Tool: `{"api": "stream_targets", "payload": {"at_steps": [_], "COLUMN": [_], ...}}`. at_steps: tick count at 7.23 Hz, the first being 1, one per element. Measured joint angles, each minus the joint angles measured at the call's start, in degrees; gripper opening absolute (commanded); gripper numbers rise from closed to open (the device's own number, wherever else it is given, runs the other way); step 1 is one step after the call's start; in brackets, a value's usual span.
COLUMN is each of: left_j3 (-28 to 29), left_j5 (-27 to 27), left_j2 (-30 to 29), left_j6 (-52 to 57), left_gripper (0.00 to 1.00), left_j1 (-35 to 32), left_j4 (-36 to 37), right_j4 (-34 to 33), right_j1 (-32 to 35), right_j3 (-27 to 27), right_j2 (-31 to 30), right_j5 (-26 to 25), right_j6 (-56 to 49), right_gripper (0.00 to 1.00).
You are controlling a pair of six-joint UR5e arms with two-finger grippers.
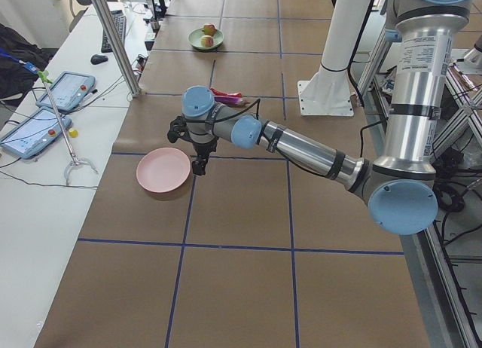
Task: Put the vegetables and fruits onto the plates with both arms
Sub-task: 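Reach the left gripper to the purple eggplant and grasp it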
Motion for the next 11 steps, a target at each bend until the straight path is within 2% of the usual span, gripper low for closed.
{"api": "stream_targets", "payload": {"at_steps": [2,3,5,7,9,11], "left_j3": [0.05,0.4,3.73,10.85,15.24,17.46], "left_j5": [2.13,5.28,15.36,25.64,30.59,31.29], "left_j2": [-4.46,-8.67,-18.54,-28.12,-32.78,-35.37], "left_j6": [-14.38,-23.72,-42.0,-53.81,-56.83,-57.19], "left_gripper": [1.0,1.0,1.0,0.95,0.86,0.71], "left_j1": [10.49,17.01,30.69,40.31,44.79,45.8], "left_j4": [-5.95,-6.59,-6.47,-6.19,-6.2,-6.38], "right_j4": [0.02,0.02,0.02,0.02,0.02,0.01], "right_j1": [0.0,0.0,-0.05,-0.08,-0.08,-0.09], "right_j3": [-0.01,-0.08,-0.15,-0.23,-0.28,-0.36], "right_j2": [-0.02,-0.02,-0.07,-0.16,-0.18,-0.19], "right_j5": [0.0,0.0,0.0,0.0,0.0,-0.04], "right_j6": [0.0,0.0,0.0,-0.02,-0.02,-0.02], "right_gripper": [1.0,1.0,1.0,1.0,1.0,1.0]}}
